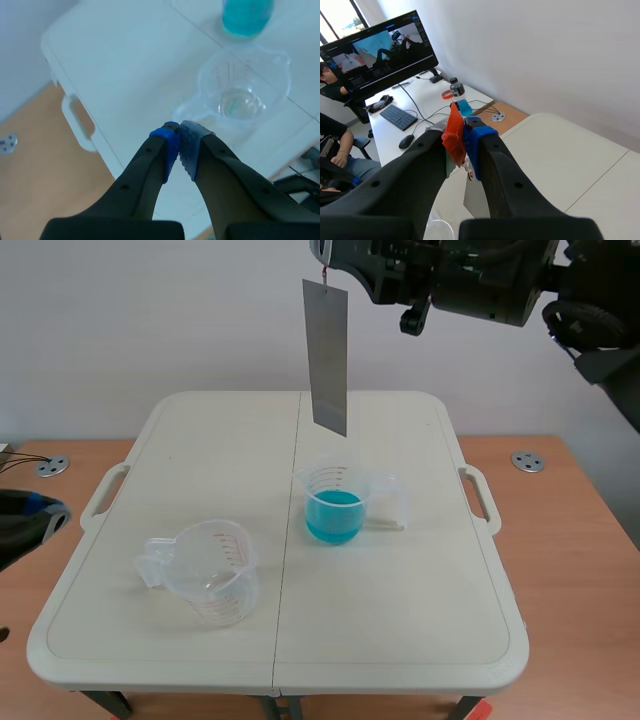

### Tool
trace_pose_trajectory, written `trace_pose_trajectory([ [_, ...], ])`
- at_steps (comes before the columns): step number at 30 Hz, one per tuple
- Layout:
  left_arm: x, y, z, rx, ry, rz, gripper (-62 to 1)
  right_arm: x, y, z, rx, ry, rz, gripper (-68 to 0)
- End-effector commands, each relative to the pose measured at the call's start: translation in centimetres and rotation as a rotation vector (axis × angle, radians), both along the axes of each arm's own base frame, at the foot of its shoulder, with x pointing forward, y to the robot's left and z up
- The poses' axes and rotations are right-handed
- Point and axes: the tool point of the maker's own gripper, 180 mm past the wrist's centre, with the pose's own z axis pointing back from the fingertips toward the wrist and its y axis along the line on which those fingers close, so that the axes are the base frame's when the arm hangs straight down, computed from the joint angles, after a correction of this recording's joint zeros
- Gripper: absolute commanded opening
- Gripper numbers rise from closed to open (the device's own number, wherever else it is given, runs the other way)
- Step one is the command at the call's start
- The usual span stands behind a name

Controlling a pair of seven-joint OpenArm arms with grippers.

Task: Hold the metal plate by the orange handle, dip it into the blue solution, take it out and point at it, then put the plate back in the beaker on the left.
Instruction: 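Point at the plate with the left hand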

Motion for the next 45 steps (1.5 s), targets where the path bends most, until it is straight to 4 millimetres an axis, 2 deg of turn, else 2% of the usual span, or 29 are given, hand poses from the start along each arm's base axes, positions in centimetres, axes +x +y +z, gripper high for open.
trace_pose_trajectory([
  [1, 0.3, -1.8, 0.9, -0.04, -0.03, -0.041, -58.2, 0.1, 0.3, 1.7, 0.024, -0.039, 0.013, -66.0],
  [10, 2.6, -7.1, 3.1, -0.1, -0.11, -0.176, -58.2, 0.8, 0.8, 0.7, -0.004, -0.013, 0.026, -66.0],
  [17, 4.1, -10.6, 3.5, -0.107, -0.126, -0.26, -58.2, 1.0, 0.3, 0.7, -0.003, -0.022, 0.015, -66.0],
  [27, 7.9, -12.2, 1.0, -0.093, -0.117, -0.246, -58.2, 1.2, -0.5, 0.5, -0.02, -0.028, 0.001, -66.0],
  [37, 10.8, -13.7, -0.5, -0.037, -0.123, -0.258, -58.2, 1.2, -0.6, 0.5, -0.022, -0.029, -0.002, -66.0],
  [45, 12.5, -15.1, 0.2, -0.034, -0.151, -0.275, -58.2, 1.2, -0.6, 0.5, -0.022, -0.029, -0.002, -66.0],
])
